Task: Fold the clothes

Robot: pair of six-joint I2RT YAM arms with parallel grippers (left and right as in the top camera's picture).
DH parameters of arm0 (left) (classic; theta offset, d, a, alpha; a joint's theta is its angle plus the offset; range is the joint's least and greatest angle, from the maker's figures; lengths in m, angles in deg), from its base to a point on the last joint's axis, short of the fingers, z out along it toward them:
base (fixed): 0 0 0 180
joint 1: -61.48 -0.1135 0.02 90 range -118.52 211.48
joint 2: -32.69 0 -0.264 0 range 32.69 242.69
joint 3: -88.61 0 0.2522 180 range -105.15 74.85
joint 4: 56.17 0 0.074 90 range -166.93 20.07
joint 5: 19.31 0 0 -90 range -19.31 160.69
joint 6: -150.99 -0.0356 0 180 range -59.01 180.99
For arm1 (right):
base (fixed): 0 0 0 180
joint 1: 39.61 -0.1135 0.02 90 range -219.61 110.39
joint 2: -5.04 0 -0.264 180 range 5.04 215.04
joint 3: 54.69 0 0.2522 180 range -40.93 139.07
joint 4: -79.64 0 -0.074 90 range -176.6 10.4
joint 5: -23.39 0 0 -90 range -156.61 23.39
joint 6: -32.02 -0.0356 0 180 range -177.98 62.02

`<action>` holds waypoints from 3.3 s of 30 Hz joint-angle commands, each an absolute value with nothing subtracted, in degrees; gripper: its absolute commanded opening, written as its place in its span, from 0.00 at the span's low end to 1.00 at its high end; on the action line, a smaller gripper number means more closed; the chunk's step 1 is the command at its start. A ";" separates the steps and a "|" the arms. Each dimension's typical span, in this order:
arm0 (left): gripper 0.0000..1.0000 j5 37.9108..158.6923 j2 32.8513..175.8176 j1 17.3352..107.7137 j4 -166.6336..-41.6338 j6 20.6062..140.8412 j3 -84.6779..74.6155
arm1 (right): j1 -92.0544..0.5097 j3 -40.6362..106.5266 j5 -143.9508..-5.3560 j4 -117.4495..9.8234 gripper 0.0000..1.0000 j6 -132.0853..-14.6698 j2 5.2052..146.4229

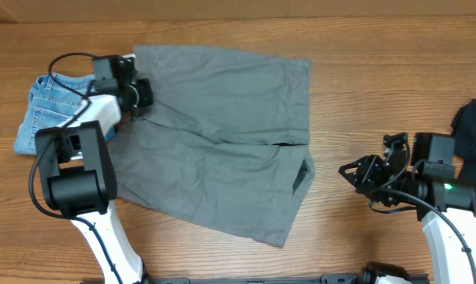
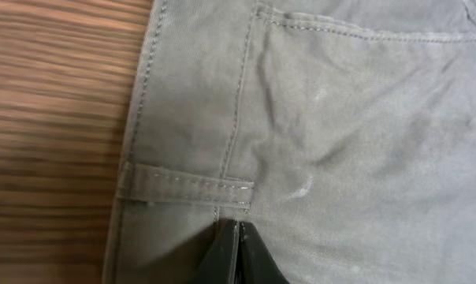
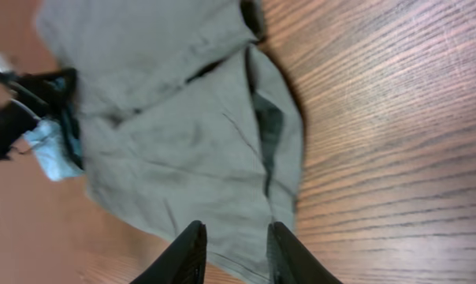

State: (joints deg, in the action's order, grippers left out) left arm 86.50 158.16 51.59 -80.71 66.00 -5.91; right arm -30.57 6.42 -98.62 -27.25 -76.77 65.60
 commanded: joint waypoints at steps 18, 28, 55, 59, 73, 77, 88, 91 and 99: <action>0.43 83.50 143.80 50.14 -115.86 61.78 -20.20 | -50.18 5.90 -91.41 -22.22 0.39 -80.52 95.93; 0.43 82.50 129.55 50.16 -134.57 61.85 -23.37 | -50.18 5.88 -90.20 -21.28 0.42 -80.59 90.67; 0.57 75.11 123.03 47.13 -145.89 70.88 -2.71 | -61.78 -8.51 -104.56 -35.55 0.57 -91.50 84.68; 0.59 75.13 123.05 47.13 -144.89 70.88 -1.42 | -61.78 -8.20 -110.44 -35.88 0.58 -94.91 87.47; 0.61 75.13 123.03 47.13 -144.21 70.83 -1.42 | -61.78 -9.49 -109.42 -41.89 0.62 -108.96 88.26; 0.60 75.13 123.03 47.13 -144.16 70.83 -1.42 | -61.83 -11.19 -108.00 -45.58 0.39 -111.56 89.77; 0.61 75.22 123.03 47.15 -143.92 70.22 -1.42 | -61.35 -9.75 -106.53 -40.80 0.57 -103.30 90.25; 0.60 75.22 123.03 47.15 -144.21 70.22 -1.42 | -61.41 -9.80 -105.18 -39.97 0.55 -105.22 90.25; 0.60 75.22 123.03 47.15 -144.67 70.22 -1.42 | -61.39 -9.77 -102.64 -41.74 0.33 -110.18 90.25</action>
